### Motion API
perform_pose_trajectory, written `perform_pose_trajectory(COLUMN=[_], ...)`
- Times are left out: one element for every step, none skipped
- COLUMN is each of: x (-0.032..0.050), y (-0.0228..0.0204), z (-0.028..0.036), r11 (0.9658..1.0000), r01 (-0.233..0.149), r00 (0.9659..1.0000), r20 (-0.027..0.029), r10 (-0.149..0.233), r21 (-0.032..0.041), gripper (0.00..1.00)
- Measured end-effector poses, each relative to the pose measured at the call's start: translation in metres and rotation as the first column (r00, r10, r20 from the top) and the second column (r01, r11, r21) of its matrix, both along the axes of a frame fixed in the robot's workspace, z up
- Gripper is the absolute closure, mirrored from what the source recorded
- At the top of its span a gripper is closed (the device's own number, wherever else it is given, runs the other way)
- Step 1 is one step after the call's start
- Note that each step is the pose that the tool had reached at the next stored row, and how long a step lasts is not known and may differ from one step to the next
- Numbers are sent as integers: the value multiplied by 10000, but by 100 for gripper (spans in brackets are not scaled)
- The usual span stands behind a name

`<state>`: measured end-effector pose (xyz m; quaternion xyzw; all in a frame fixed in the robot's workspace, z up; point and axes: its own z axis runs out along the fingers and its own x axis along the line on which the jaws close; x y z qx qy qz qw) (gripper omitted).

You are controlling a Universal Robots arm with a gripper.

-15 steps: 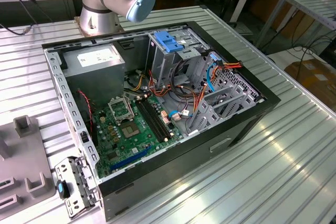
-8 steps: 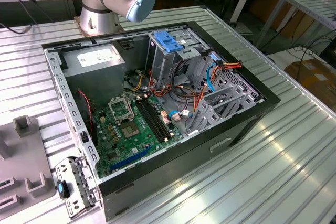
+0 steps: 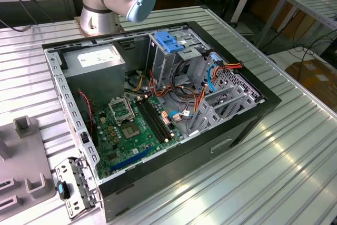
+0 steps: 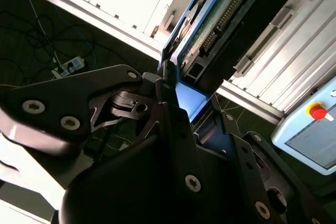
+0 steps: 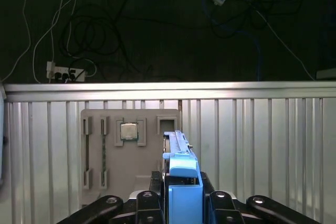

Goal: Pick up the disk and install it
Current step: 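Pick up the disk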

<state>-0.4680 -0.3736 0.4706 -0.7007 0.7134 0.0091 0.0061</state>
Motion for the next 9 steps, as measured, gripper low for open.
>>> perform_pose_trajectory(x=[0, 0, 0, 0, 0, 0, 0, 0, 0], y=[0, 0, 0, 0, 0, 0, 0, 0, 0], z=[10, 21, 47, 59, 75, 87, 100, 114, 130], r11=[10000, 10000, 10000, 10000, 10000, 10000, 10000, 10000, 10000], r01=[0, 0, 0, 0, 0, -1, 0, 0, 0], r00=[10000, 10000, 10000, 10000, 10000, 10000, 10000, 10000, 10000], r20=[0, -1, -5, -7, -10, -11, -13, -15, -18], r10=[0, 0, 0, 0, 0, 1, 0, 0, 0], r21=[0, 1, 1, 3, 6, 8, 10, 10, 11], gripper=[63, 63, 63, 63, 63, 63, 63, 63, 63])
